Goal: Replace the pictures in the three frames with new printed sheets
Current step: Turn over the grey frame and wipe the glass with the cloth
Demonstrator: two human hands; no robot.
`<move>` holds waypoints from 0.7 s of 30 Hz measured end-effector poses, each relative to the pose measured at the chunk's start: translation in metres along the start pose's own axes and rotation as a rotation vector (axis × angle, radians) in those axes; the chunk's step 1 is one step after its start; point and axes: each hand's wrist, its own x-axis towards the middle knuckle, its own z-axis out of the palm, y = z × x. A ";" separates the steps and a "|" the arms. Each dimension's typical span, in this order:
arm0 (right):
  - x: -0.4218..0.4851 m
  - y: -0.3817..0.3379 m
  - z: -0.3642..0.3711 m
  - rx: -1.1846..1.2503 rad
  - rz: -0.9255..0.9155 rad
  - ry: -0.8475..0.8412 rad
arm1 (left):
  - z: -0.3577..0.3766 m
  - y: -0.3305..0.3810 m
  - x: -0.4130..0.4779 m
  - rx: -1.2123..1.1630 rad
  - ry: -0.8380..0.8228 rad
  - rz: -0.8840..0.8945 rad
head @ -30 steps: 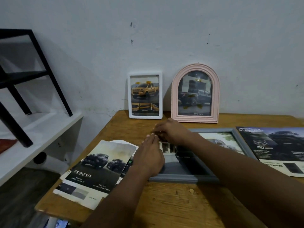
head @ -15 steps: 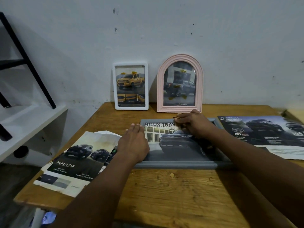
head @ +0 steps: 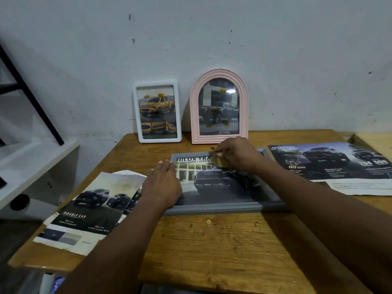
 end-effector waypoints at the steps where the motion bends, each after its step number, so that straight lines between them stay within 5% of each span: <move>1: 0.003 -0.008 0.007 -0.025 -0.010 -0.049 | 0.000 0.000 0.000 -0.009 0.000 -0.002; 21: -0.047 0.044 -0.032 -0.375 0.242 -0.058 | -0.003 0.001 -0.001 0.040 -0.025 -0.007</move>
